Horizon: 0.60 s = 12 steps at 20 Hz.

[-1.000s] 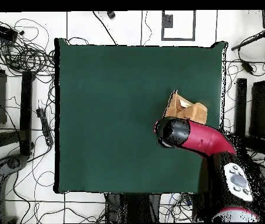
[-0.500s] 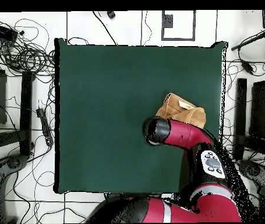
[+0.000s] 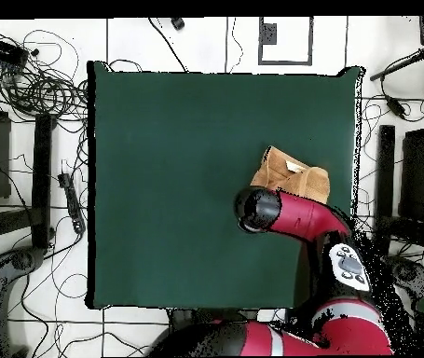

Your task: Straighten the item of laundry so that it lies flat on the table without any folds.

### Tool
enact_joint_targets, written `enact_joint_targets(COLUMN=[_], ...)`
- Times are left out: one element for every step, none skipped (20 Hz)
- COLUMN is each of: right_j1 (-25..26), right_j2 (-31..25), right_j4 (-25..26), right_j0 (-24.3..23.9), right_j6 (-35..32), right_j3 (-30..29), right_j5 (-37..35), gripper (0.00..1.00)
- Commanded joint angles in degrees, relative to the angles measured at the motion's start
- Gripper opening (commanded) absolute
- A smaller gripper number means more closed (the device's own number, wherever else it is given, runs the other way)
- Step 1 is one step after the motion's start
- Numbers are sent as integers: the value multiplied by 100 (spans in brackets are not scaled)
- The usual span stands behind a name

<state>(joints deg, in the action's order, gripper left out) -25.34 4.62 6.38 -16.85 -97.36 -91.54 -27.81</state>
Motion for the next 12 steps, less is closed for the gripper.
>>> enact_joint_targets(right_j1=[-764, -1062, -1311, -1534, -1734, -1920, -2111, -2284, -2439, -2550, -2662, -2747], right_j2=[-206, -281, -345, -361, -376, -388, -429, -475, -509, -514, -520, -540], right_j4=[-218, -248, -296, -310, -329, -340, -371, -401, -430, -426, -423, -435], right_j0=[-327, -452, -557, -597, -630, -658, -719, -781, -839, -858, -877, -897], right_j6=[-616, -436, -279, -170, -94, -36, 42, 122, 193, 226, 258, 259], right_j3=[-532, -639, -693, -705, -709, -711, -716, -707, -667, -597, -526, -473], right_j5=[-407, -629, -893, -1154, -1384, -1566, -1782, -1985, -2230, -2414, -2599, -2731], gripper=[0, 0, 0, 0, 0, 0, 0, 0, 0, 0, 0, 0])
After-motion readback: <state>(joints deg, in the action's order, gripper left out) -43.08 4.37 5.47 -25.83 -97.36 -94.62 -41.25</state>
